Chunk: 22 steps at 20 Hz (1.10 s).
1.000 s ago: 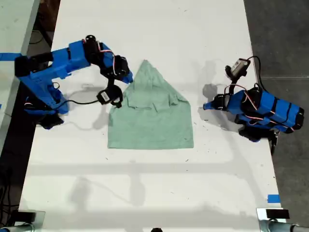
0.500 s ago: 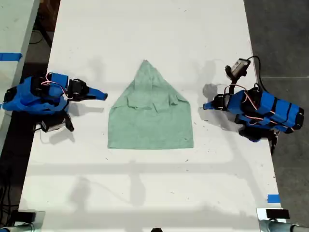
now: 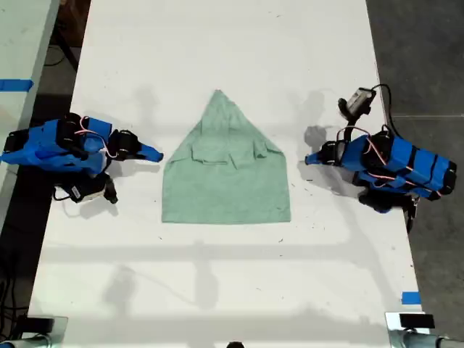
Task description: Fold t shirt
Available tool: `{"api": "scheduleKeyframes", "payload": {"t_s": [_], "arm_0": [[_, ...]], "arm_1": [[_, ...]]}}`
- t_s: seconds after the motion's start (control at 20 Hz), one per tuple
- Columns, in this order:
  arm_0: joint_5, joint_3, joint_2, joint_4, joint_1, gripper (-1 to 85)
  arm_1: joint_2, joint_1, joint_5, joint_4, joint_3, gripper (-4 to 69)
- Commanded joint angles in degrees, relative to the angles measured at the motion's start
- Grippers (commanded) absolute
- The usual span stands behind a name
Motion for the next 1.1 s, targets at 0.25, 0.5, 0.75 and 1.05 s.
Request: {"api": "scheduleKeyframes", "payload": {"t_s": [0.25,0.5,0.75,1.05], "arm_0": [[-1.5,0.6,0.4,0.1,-0.6,0.0],[-1.4,0.7,0.4,0.1,-0.7,0.0],[-1.4,0.9,0.4,-0.7,-2.8,0.0],[-2.0,1.1,0.4,-0.9,-2.7,0.0]], "arm_1": [[0.8,0.4,0.4,0.3,1.6,1.4],[0.8,0.4,0.8,0.3,1.8,1.4],[0.8,0.8,1.9,0.9,1.9,1.4],[0.8,1.8,-0.4,-0.1,2.4,1.4]]}}
